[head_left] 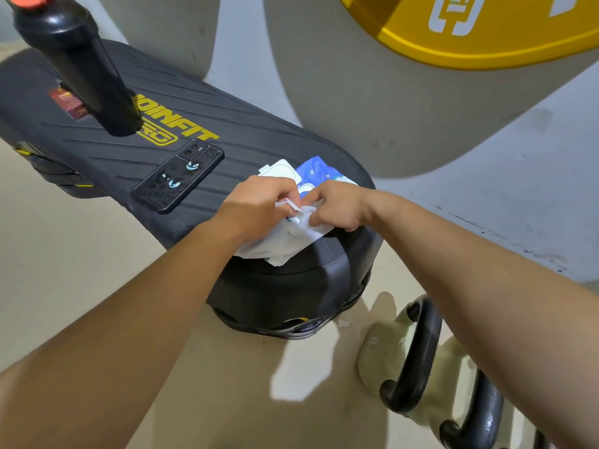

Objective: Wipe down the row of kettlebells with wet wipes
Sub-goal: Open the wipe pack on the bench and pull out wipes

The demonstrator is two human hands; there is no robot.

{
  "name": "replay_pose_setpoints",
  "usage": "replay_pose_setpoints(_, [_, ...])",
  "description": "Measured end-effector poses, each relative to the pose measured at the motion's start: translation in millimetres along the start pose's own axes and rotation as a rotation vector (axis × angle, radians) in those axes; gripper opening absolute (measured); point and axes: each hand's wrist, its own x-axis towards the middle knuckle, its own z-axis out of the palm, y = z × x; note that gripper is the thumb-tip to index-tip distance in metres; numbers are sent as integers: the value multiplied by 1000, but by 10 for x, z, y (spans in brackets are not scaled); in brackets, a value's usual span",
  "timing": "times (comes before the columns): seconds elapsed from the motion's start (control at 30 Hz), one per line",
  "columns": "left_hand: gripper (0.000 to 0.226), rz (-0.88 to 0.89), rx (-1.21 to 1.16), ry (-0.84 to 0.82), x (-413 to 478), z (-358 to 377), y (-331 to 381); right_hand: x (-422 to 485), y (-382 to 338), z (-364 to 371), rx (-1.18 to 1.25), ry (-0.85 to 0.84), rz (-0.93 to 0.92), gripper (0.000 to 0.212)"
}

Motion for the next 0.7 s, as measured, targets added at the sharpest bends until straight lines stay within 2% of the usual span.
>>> replay_pose_setpoints(0.1, [18,30,-180,45,-21,10,-35,-10,-76,-31,-28,-9,-8,8])
replay_pose_setpoints(0.27, [20,84,-242,115,-38,-13,-16,43,-139,-120,29,71,58,24])
replay_pose_setpoints(0.33, [19,96,-255,118,-31,-16,-23,93,-107,-116,65,155,61,19])
replay_pose_setpoints(0.43, [25,117,-273,98,-35,-27,-58,129,-28,-65,322,297,100,5])
replay_pose_setpoints(0.53, [24,109,-288,71,-46,-2,-59,143,51,15,519,428,112,21])
replay_pose_setpoints(0.6, [24,113,-286,72,-35,5,-57,108,45,56,401,435,19,13])
replay_pose_setpoints(0.7, [21,125,-293,78,-33,-1,-101,-3,-1,62,84,300,-71,26])
